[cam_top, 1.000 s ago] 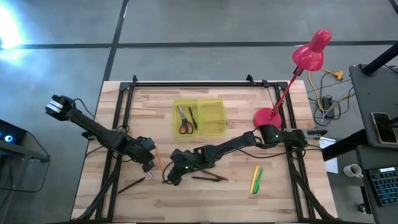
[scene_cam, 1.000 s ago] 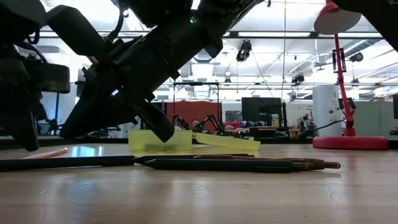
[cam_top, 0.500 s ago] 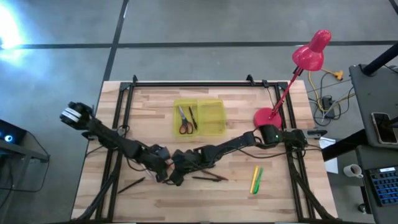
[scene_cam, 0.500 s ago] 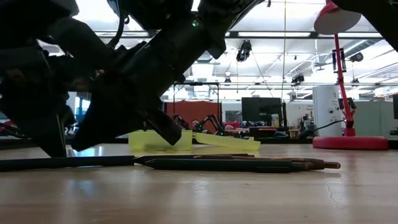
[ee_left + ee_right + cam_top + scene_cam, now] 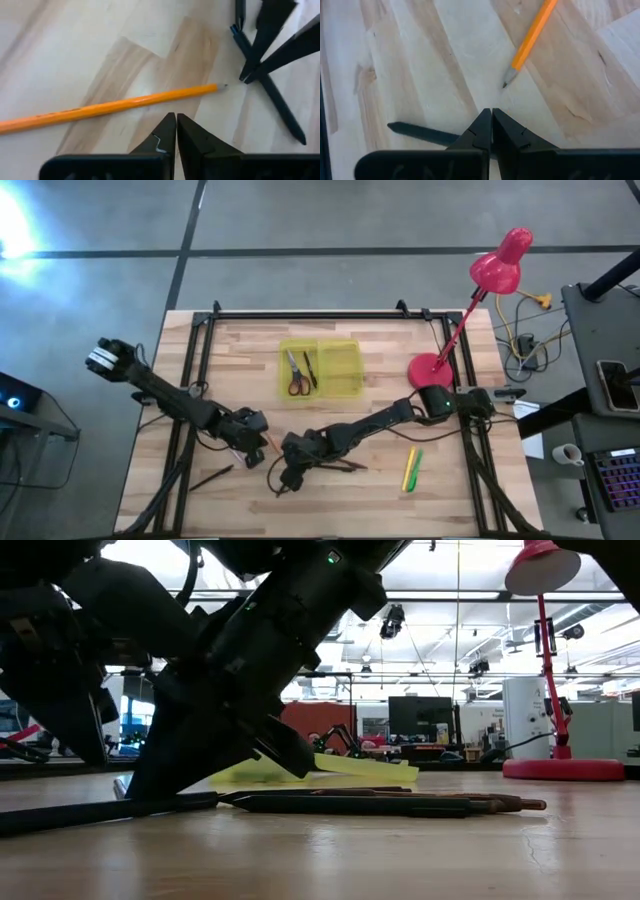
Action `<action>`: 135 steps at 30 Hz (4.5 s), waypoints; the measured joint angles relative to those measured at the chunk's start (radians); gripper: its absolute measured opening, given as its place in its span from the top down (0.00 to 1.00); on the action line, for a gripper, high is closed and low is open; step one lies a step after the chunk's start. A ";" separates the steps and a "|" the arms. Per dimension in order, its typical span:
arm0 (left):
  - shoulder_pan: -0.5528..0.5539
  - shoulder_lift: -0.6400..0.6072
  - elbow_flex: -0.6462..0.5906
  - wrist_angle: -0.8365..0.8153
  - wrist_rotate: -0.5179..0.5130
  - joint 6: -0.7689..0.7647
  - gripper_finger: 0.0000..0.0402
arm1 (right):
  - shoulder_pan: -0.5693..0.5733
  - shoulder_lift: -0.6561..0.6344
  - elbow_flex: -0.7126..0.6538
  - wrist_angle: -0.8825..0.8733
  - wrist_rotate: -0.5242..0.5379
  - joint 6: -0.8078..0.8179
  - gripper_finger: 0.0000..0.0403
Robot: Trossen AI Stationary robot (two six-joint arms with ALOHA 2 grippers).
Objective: Pick & place school supplies into a supply box
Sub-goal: Put the orange pencil into the supply box
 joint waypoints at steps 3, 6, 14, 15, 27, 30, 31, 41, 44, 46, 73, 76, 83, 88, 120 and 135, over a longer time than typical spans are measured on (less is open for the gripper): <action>0.000 -0.039 -0.010 -0.038 -0.038 0.000 1.00 | 0.002 0.000 0.000 0.002 0.004 0.037 0.98; 0.000 -0.080 -0.005 -0.134 -0.134 0.002 1.00 | 0.004 0.000 0.000 0.017 0.002 0.110 0.98; 0.091 -0.122 -0.044 -0.177 -0.260 0.141 1.00 | 0.002 0.000 0.000 0.073 -0.002 0.210 0.98; 0.113 -0.117 -0.053 -0.165 -0.251 0.154 1.00 | 0.002 0.000 0.000 0.084 -0.002 0.218 0.98; 0.274 -0.088 -0.095 -0.088 -0.091 0.246 1.00 | 0.002 0.000 0.000 0.101 -0.017 0.306 0.98; 0.276 -0.073 -0.099 -0.088 -0.087 0.257 1.00 | 0.000 0.000 0.000 0.117 -0.020 0.318 0.98; 0.276 -0.067 -0.101 -0.088 -0.087 0.257 1.00 | -0.001 0.000 0.000 0.119 -0.020 0.337 0.98; 0.275 -0.022 -0.111 -0.082 -0.044 0.244 1.00 | -0.022 0.016 -0.002 0.129 -0.018 0.397 0.98; 0.275 -0.033 -0.112 -0.091 -0.030 0.214 1.00 | -0.028 0.031 -0.001 0.133 -0.022 0.418 0.98; 0.274 -0.042 -0.112 -0.099 0.001 0.207 1.00 | -0.028 0.035 0.000 0.138 -0.021 0.411 0.98; 0.108 -0.080 -0.114 -0.126 0.088 0.017 1.00 | -0.046 0.035 0.002 0.055 0.095 0.217 0.98; 0.092 -0.084 -0.114 -0.126 0.087 0.000 1.00 | -0.047 0.024 0.002 0.007 0.099 0.210 0.98; 0.084 -0.092 -0.114 -0.126 0.086 -0.002 1.00 | -0.052 -0.011 -0.001 -0.093 0.092 0.444 0.98; 0.084 -0.093 -0.114 -0.125 0.081 -0.020 1.00 | -0.052 -0.022 -0.002 -0.127 0.088 0.649 0.98; 0.084 -0.094 -0.114 -0.120 0.072 -0.028 1.00 | -0.073 -0.022 -0.003 -0.069 0.069 0.645 0.98; 0.084 -0.094 -0.114 -0.121 0.072 -0.028 1.00 | -0.073 -0.024 -0.004 -0.073 0.087 0.649 0.98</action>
